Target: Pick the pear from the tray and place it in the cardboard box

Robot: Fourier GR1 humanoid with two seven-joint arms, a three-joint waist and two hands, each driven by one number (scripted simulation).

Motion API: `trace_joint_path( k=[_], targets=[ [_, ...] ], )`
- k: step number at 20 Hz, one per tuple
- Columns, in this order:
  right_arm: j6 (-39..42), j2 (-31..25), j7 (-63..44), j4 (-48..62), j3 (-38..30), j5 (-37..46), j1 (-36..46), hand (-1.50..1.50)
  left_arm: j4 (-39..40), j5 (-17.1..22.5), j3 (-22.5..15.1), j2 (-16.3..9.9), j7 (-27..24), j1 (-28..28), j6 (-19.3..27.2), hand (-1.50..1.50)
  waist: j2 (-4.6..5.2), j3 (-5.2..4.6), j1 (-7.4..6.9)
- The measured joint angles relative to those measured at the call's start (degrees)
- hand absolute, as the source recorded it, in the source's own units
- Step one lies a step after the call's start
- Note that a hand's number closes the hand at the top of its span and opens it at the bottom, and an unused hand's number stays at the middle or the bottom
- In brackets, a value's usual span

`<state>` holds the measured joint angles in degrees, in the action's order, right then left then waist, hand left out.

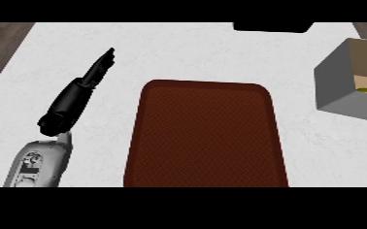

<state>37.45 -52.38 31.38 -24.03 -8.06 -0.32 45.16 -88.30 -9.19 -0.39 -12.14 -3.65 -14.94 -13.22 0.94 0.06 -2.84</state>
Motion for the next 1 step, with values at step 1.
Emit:
trace_joint_path(
  k=[1],
  targets=[
    [0.76, -0.27, -1.46, 1.55, -1.22, -1.45, 0.83, -1.50, 0.07, 0.20, 0.21, -0.23, -0.13, -0.02, -0.25, 0.00, 0.13, 0.06, -0.20]
  ],
)
